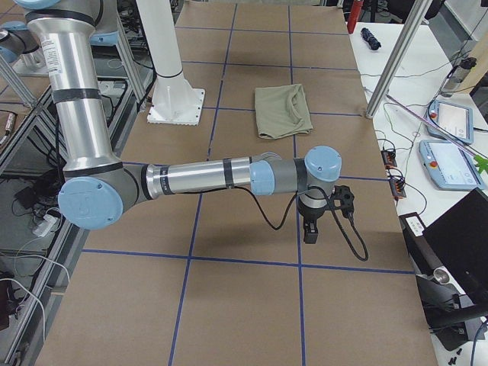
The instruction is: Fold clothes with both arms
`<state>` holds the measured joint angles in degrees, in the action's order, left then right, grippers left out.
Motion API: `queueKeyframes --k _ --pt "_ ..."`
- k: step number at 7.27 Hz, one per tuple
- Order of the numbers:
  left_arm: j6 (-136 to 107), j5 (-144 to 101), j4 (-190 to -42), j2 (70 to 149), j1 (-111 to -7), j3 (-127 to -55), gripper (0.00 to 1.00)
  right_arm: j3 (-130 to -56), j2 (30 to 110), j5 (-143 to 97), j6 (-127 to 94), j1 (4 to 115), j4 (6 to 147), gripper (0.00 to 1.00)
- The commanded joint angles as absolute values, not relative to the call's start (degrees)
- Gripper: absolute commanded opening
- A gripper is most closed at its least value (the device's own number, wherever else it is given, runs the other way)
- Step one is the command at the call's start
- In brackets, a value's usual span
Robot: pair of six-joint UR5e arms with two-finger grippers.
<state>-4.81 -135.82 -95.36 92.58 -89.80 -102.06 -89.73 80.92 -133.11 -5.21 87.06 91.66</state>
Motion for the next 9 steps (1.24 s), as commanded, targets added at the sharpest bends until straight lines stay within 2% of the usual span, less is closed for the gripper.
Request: queueKeyframes --k 1,4,5,9 --pt "-4.57 -135.79 -95.53 89.93 -89.65 -101.78 1.0 -89.82 83.13 -132.98 -5.44 85.35 91.67 1.0" --pt "-4.66 -135.88 -94.92 87.89 -89.21 -98.8 1.0 -90.09 83.14 -133.42 -5.54 84.82 92.46 1.0" --pt "-4.48 -135.88 -95.1 87.89 -89.12 -95.57 1.0 -90.17 83.14 -134.81 -5.54 84.73 92.29 1.0" --pt "-4.74 -135.01 -95.1 88.42 -89.12 -95.81 1.0 -90.09 84.63 -137.64 -5.36 84.73 92.46 1.0"
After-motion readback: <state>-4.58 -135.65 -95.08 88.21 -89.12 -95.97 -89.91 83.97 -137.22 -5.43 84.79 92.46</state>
